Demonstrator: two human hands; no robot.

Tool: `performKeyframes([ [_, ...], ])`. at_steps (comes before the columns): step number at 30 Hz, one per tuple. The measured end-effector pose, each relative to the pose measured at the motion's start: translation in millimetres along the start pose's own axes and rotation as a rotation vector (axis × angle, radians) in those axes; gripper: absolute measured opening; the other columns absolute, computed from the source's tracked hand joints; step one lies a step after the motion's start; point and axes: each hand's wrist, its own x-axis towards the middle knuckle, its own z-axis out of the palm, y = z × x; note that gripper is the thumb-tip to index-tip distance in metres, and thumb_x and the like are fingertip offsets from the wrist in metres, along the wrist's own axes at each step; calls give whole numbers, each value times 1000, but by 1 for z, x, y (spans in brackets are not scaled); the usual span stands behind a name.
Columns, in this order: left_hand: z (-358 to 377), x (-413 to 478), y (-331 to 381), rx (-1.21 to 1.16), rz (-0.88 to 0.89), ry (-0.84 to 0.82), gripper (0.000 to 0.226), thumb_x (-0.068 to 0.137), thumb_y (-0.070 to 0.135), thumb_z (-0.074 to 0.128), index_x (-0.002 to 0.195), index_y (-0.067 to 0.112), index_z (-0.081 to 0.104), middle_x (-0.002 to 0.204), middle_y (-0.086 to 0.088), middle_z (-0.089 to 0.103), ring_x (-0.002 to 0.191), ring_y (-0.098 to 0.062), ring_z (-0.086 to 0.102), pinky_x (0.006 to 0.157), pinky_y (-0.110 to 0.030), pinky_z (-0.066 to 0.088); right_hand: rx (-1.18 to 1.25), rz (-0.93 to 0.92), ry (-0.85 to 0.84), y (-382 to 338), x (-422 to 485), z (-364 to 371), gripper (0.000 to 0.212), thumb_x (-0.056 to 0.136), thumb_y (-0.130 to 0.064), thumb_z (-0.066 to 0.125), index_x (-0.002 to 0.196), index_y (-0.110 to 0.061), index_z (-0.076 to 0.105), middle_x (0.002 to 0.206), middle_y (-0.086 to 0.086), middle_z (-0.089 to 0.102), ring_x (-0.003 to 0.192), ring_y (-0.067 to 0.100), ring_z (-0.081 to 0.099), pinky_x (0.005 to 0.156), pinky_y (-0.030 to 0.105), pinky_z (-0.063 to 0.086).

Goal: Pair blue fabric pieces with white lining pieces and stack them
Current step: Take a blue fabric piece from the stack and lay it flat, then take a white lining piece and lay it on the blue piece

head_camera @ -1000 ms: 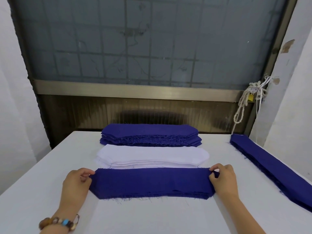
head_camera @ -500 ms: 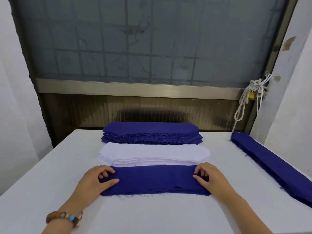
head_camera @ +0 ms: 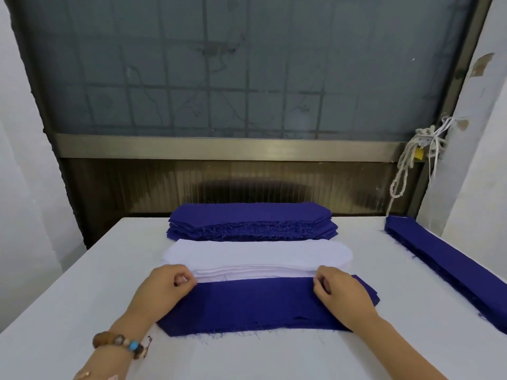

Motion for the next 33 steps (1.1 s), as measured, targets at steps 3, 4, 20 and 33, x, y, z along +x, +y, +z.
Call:
performKeyframes([
  [3, 12, 17, 23, -24, 100, 162, 13, 89, 23, 65, 80, 32, 66, 77, 10, 63, 71, -7, 58, 64, -18, 44, 75, -85, 92, -21, 17, 3, 12, 95, -23, 50, 83, -21, 49, 72, -9, 47, 67, 10, 44, 61, 23, 40],
  [4, 17, 25, 30, -46, 140, 176, 13, 89, 21, 64, 82, 32, 66, 79, 11, 62, 71, -7, 57, 64, -16, 42, 100, -109, 104, -27, 25, 4, 7, 96, -22, 51, 89, -22, 52, 77, -9, 49, 72, 9, 45, 65, 21, 42],
  [20, 76, 82, 47, 78, 213, 166, 29, 94, 46, 54, 121, 39, 59, 77, 16, 50, 76, -3, 50, 65, -16, 40, 178, -76, -62, -62, 108, 54, 29, 91, -45, 59, 115, -30, 53, 73, -13, 46, 69, 5, 45, 62, 17, 36],
  [33, 78, 77, 46, 306, 293, 185, 39, 98, 38, 50, 135, 27, 58, 92, 5, 46, 85, -15, 43, 78, -31, 43, 84, -130, 54, -64, 95, 71, 42, 100, -48, 38, 139, -36, 46, 113, -6, 53, 102, 10, 48, 92, 21, 37],
])
